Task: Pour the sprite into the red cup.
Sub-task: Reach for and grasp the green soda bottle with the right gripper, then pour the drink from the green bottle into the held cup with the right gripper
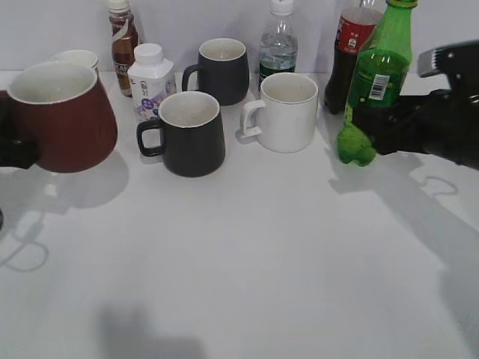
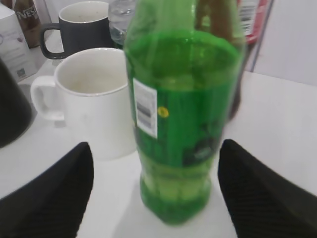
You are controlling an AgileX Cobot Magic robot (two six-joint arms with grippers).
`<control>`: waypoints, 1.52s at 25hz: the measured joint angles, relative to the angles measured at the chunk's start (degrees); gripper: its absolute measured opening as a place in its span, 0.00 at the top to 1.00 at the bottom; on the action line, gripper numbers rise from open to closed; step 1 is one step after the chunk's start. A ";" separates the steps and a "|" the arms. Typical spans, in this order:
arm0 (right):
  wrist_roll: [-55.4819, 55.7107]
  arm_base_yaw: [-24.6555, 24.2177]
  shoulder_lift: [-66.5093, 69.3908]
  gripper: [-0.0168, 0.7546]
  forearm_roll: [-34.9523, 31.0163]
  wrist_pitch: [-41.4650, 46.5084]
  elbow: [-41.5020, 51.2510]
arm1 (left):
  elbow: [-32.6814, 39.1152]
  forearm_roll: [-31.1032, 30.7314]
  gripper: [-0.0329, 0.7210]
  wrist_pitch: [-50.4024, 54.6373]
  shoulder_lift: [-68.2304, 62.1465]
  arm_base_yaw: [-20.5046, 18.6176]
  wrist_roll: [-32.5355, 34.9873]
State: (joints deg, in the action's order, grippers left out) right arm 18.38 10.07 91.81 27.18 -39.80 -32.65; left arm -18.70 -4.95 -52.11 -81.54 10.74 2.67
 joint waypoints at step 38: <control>-3.42 0.00 3.35 0.40 8.07 -2.50 -13.91 | -4.73 -15.16 0.86 5.86 -3.50 20.45 -7.54</control>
State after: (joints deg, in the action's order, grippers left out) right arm 14.96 10.07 95.16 35.25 -42.30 -46.56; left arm -23.43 -20.12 -46.26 -85.04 31.19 -4.87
